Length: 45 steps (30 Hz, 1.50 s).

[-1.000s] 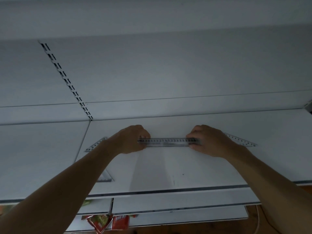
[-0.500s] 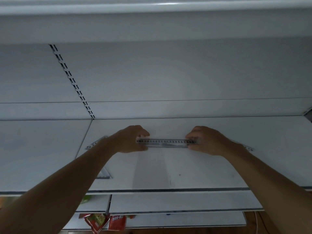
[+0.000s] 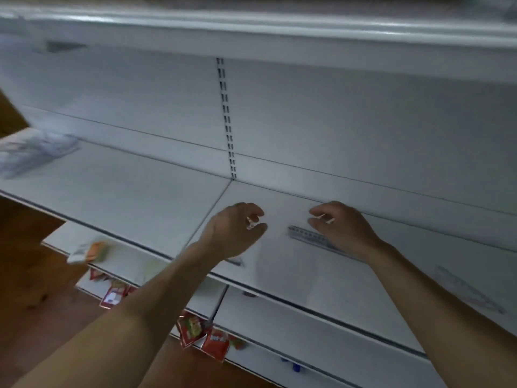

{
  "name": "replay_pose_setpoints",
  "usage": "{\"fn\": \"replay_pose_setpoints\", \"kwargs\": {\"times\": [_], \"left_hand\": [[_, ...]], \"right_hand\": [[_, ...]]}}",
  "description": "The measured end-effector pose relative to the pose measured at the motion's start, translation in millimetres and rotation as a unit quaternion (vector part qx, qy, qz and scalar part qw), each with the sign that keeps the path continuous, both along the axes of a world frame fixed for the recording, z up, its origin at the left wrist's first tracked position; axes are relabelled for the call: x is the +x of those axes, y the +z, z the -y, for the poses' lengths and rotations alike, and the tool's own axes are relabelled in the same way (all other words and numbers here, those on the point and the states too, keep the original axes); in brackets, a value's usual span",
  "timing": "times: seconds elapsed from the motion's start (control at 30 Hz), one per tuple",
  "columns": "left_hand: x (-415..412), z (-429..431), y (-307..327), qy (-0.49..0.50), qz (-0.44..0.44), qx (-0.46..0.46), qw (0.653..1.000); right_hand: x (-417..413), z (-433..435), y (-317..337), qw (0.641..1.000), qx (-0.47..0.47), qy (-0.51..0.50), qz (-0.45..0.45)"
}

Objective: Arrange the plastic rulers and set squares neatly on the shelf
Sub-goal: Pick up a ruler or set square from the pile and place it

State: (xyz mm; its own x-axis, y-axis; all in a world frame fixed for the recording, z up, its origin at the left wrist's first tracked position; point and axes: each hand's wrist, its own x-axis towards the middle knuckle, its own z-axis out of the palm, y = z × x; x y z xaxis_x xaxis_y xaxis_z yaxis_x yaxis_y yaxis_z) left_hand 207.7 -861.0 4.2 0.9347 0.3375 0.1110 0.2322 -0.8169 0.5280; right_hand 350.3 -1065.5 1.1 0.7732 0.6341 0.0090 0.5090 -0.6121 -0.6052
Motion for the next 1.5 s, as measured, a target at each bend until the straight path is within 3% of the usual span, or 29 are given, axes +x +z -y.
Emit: {"fn": "replay_pose_setpoints", "kwargs": {"times": [0.27, 0.8, 1.13, 1.5], "left_hand": [[-102.6, -84.0, 13.8, 0.095, -0.048, 0.089, 0.99], [-349.1, -305.4, 28.0, 0.272, -0.089, 0.141, 0.948], [-373.5, -427.8, 16.2, 0.308, -0.075, 0.126, 0.94], [-313.5, -633.5, 13.8, 0.262, -0.082, 0.125, 0.953]], "right_hand": [[-57.9, -131.6, 17.1, 0.998, -0.014, 0.059, -0.017], [-274.0, -439.5, 37.5, 0.982, -0.008, 0.19, 0.007], [-292.7, -580.9, 26.2, 0.975, -0.024, 0.222, 0.008], [-240.0, -775.3, 0.6, 0.984, -0.038, 0.171, -0.03]]}}
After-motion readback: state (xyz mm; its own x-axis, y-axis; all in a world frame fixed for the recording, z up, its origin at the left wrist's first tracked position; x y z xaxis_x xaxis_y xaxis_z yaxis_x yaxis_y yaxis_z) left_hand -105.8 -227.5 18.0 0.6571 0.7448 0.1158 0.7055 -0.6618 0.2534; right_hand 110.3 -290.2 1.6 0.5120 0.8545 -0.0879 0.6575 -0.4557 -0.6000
